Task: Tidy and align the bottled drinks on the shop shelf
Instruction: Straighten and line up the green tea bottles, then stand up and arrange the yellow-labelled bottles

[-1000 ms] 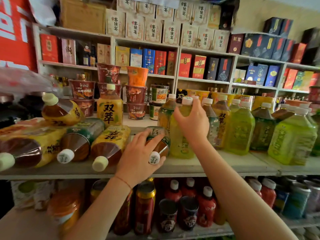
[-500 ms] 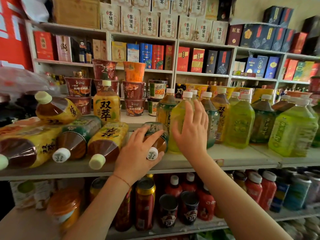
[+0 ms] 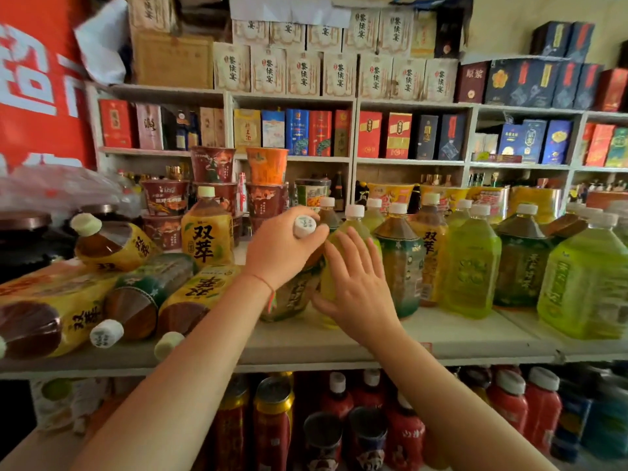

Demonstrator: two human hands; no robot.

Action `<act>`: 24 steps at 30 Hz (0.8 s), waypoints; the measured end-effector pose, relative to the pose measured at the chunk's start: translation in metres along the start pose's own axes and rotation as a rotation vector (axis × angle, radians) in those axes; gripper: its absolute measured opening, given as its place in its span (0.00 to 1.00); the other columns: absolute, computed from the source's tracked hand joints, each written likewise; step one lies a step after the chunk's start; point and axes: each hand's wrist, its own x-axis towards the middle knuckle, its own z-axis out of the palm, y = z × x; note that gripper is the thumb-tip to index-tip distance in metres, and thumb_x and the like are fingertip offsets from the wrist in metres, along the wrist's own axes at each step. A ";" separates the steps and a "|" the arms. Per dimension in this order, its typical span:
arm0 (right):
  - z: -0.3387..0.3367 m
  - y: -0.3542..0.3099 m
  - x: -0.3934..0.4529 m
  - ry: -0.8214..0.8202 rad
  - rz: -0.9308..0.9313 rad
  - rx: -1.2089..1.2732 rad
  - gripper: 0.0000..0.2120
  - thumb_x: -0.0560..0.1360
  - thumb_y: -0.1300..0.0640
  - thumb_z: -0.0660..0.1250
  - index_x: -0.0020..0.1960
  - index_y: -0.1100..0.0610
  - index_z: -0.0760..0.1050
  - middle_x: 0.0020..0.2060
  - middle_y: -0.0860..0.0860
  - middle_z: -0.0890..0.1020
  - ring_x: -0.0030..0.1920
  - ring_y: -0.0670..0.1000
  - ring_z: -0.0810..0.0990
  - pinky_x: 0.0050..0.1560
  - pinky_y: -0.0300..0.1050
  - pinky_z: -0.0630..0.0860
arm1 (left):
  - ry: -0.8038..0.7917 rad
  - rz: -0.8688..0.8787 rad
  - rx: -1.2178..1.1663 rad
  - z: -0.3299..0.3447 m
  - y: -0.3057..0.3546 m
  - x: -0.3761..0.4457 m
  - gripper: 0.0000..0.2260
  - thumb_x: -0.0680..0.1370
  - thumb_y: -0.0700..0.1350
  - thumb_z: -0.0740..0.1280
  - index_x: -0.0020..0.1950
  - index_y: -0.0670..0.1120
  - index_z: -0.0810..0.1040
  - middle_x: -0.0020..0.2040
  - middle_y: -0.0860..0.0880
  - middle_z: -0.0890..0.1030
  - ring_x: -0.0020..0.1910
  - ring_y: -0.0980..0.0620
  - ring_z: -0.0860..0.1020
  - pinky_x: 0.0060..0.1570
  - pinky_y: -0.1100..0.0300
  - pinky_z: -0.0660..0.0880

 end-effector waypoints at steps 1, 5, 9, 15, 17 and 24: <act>0.000 0.003 0.002 0.010 0.026 -0.009 0.35 0.74 0.39 0.66 0.74 0.55 0.65 0.74 0.60 0.68 0.78 0.63 0.60 0.76 0.65 0.57 | 0.033 -0.056 0.015 0.005 0.001 0.010 0.11 0.79 0.59 0.66 0.55 0.54 0.80 0.45 0.57 0.81 0.43 0.60 0.78 0.39 0.61 0.74; 0.002 0.023 0.005 -0.044 0.129 0.018 0.34 0.74 0.40 0.68 0.76 0.48 0.64 0.78 0.61 0.60 0.78 0.68 0.57 0.73 0.68 0.61 | 0.120 -0.290 -0.041 0.021 -0.021 0.028 0.16 0.78 0.63 0.66 0.54 0.51 0.78 0.49 0.53 0.81 0.50 0.50 0.80 0.52 0.51 0.78; 0.008 0.030 0.003 -0.087 0.158 0.064 0.36 0.75 0.39 0.67 0.79 0.43 0.57 0.79 0.62 0.54 0.77 0.68 0.57 0.72 0.65 0.63 | 0.161 -0.433 -0.180 0.033 -0.044 0.015 0.24 0.75 0.61 0.71 0.67 0.52 0.71 0.63 0.53 0.74 0.63 0.51 0.73 0.63 0.49 0.73; 0.014 0.023 0.004 -0.062 0.218 0.120 0.39 0.73 0.42 0.72 0.78 0.44 0.58 0.79 0.62 0.52 0.77 0.71 0.55 0.72 0.69 0.62 | 0.091 -0.473 -0.463 0.074 -0.031 -0.015 0.37 0.79 0.61 0.67 0.80 0.54 0.51 0.73 0.48 0.70 0.70 0.48 0.70 0.69 0.51 0.68; 0.014 0.024 0.002 -0.063 0.214 0.131 0.39 0.73 0.43 0.71 0.79 0.43 0.57 0.79 0.62 0.51 0.77 0.71 0.53 0.72 0.69 0.61 | 0.077 -0.511 -0.449 0.079 -0.030 -0.016 0.39 0.79 0.61 0.65 0.81 0.55 0.45 0.77 0.46 0.64 0.75 0.45 0.66 0.73 0.48 0.65; 0.007 0.020 -0.005 0.091 0.170 0.203 0.30 0.75 0.53 0.69 0.76 0.52 0.66 0.78 0.65 0.58 0.79 0.66 0.54 0.76 0.65 0.55 | -0.027 -0.534 -0.377 0.071 -0.029 -0.026 0.35 0.84 0.58 0.59 0.83 0.52 0.41 0.81 0.48 0.61 0.78 0.45 0.62 0.76 0.47 0.61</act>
